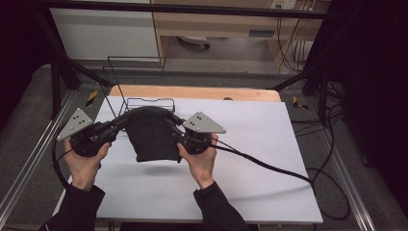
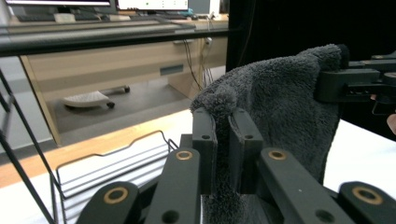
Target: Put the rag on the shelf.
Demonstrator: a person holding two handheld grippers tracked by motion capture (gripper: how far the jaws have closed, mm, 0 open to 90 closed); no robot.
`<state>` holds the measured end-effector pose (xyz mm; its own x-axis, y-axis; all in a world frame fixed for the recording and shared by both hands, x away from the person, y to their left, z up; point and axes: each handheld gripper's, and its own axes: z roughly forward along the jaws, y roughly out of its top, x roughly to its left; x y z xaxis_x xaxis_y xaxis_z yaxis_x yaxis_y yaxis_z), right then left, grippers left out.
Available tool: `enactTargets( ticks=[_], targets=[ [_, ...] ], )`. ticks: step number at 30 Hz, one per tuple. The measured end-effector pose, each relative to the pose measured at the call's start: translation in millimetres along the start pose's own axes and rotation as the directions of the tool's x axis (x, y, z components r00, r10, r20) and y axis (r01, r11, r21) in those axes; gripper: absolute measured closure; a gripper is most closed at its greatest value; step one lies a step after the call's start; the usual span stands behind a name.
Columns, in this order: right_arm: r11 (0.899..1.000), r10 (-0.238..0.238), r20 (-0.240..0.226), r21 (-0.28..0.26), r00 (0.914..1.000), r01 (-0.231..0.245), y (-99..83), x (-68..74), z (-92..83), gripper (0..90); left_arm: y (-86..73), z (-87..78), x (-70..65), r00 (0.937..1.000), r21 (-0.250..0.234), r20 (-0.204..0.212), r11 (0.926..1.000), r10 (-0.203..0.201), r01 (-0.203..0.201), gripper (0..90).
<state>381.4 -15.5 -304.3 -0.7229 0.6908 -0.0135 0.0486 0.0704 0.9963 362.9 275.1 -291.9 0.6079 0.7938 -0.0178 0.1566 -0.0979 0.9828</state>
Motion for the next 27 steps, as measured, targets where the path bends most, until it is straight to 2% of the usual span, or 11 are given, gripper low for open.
enactTargets(
  ticks=[9, 22, 27],
  targets=[
    [0.999, -0.01, 0.009, -0.039, 0.9999, 0.01, 15.9, 4.7, 7.2, 79.4, 16.3, -0.3, 7.2, 0.9996, -0.048, -0.025, 0.9988, -0.012, 0.011, 82.2],
    [0.995, -0.01, 0.02, -0.103, 0.9998, 0.012, 39.4, 4.8, 18.1, 79.5, 39.8, -0.1, 15.4, 0.9977, -0.118, -0.068, 0.993, -0.01, 0.002, 82.2],
    [0.991, -0.012, 0.031, -0.129, 0.9995, 0.016, 50.6, 5.4, 23.2, 79.5, 52.3, 0.3, 18.8, 0.9977, -0.142, -0.065, 0.9898, -0.018, 0.008, 82.2]
  ],
)
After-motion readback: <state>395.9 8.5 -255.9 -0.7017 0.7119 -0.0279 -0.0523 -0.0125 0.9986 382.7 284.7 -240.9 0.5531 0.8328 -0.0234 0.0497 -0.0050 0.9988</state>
